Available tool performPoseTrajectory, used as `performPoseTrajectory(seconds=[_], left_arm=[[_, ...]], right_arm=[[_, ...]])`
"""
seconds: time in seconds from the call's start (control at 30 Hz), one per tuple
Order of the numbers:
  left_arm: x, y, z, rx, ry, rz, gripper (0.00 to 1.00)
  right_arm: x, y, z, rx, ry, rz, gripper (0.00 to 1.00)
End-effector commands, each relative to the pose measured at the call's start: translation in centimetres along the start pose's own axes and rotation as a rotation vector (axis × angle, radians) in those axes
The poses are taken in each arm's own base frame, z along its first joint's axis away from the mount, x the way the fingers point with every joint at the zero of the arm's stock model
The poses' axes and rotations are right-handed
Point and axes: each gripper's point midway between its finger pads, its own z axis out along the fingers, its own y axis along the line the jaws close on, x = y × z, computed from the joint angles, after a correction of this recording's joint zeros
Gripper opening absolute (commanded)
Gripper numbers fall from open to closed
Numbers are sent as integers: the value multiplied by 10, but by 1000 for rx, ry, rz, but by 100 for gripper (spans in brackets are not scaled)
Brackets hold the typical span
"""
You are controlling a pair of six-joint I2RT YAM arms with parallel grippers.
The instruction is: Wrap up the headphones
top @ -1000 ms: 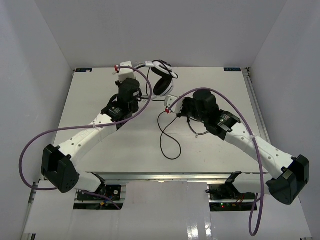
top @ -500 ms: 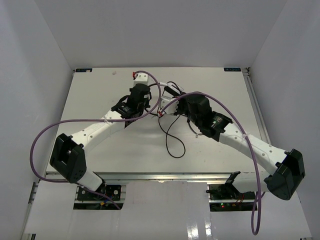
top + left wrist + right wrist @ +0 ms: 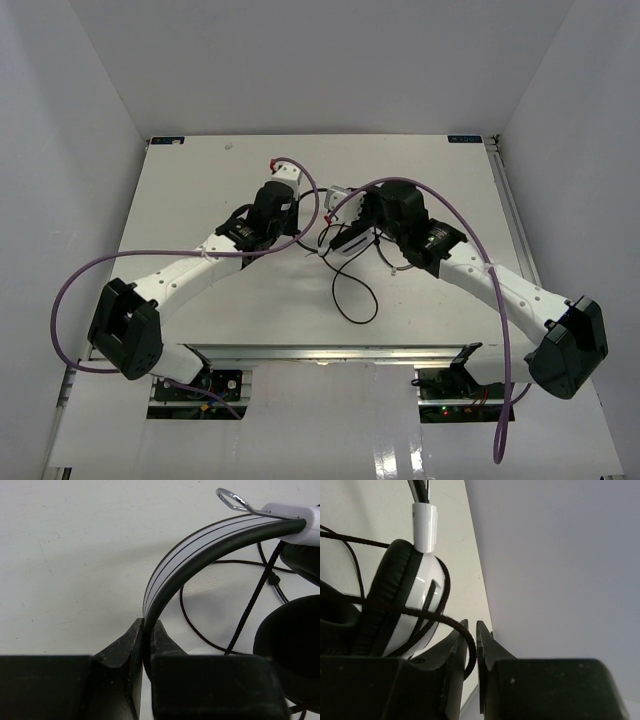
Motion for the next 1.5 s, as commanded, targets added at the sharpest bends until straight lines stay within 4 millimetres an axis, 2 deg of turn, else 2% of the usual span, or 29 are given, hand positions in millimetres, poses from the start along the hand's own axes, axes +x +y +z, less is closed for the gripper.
performPoseTrajectory(seconds=[0.0, 0.23, 0.4, 0.53, 0.6, 0.9, 1.0, 1.13, 1.3, 1.47], left_arm=[[-29, -17, -24, 123, -91, 2, 0], [-24, -30, -40, 238, -100, 37, 0], [-24, -36, -56, 300, -116, 45, 0], [-30, -44, -72, 363, -143, 24, 0], [-39, -47, -81, 390, -163, 14, 0], [-69, -57, -116, 464, -197, -35, 0], [-85, -61, -124, 481, -214, -58, 0], [-114, -69, -137, 514, -242, -83, 0], [-147, -69, -150, 502, -297, -124, 0], [-169, -56, -147, 412, -345, -168, 0]], right_arm=[[-12, -20, -10, 16, -106, 103, 21], [-19, 1, -2, -119, -195, 189, 25], [-8, 8, 2, -208, -247, 316, 27], [-12, 33, 0, -338, -347, 404, 30], [-9, 40, 3, -388, -369, 476, 31], [-44, 71, -5, -636, -612, 644, 50], [-57, 80, -10, -730, -695, 721, 58], [-76, 82, -17, -846, -833, 855, 69], [-87, 88, -26, -964, -909, 983, 70], [-92, 106, -38, -1031, -924, 1042, 67]])
